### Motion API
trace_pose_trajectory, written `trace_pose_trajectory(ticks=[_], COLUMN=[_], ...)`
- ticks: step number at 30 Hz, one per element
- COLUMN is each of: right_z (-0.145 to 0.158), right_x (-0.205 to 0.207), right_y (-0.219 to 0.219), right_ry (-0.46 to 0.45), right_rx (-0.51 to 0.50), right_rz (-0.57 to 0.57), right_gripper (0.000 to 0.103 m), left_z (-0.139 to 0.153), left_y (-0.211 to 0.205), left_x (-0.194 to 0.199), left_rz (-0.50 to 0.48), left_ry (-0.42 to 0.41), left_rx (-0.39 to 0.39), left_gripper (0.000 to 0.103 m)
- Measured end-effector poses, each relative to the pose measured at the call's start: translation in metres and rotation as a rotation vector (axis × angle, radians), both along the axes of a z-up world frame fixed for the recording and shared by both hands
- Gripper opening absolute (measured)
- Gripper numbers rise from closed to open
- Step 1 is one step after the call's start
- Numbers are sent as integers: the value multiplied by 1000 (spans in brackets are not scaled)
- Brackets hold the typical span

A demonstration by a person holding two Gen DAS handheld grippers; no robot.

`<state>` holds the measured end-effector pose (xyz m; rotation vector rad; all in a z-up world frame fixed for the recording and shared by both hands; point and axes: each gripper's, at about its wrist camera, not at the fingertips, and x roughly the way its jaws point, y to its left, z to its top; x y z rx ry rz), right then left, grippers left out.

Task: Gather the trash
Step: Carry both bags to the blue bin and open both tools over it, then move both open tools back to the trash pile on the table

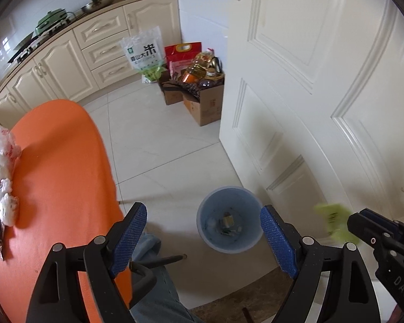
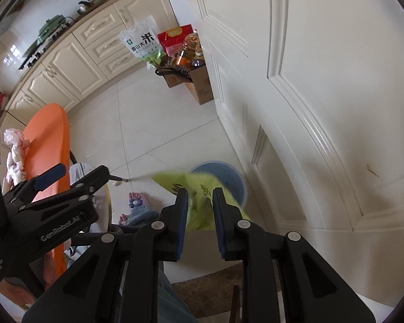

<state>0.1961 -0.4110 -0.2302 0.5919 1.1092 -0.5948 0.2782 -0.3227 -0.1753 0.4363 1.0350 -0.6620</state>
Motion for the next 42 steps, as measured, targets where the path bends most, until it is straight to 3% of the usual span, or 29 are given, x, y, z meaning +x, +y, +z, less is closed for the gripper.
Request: trace_pose_trajectory(ticks=[1,3,6,20,29,36,42], right_z=[0,1,6,21,42,65,76], right_x=[2,2,0,-5,-10,-6,8], right_y=[0,0,6,20,47,84,118], right_ry=[4,1,-5,14,-12,-53,-81], right_rx=[6,4,-21,-59,-94,-159,-171], right_rz=[-1,-5,-1,4,32,89,152], right_gripper=[28,47,56,59,66,78,85], left_z=[-2,-4,-6,11,33,54,71], left_y=[1,5,5,36,67,113,175], left_x=[0,-2,-1,-17,-29,-46,-59], left_rz=[10,15,12,0,24,60,128], left_ry=[-3,-5,5,6,-2,-38,-73], left_rx=[6,7,8,-17,-52,-98,-128], left_gripper=[82,82,82,82,82,86,87])
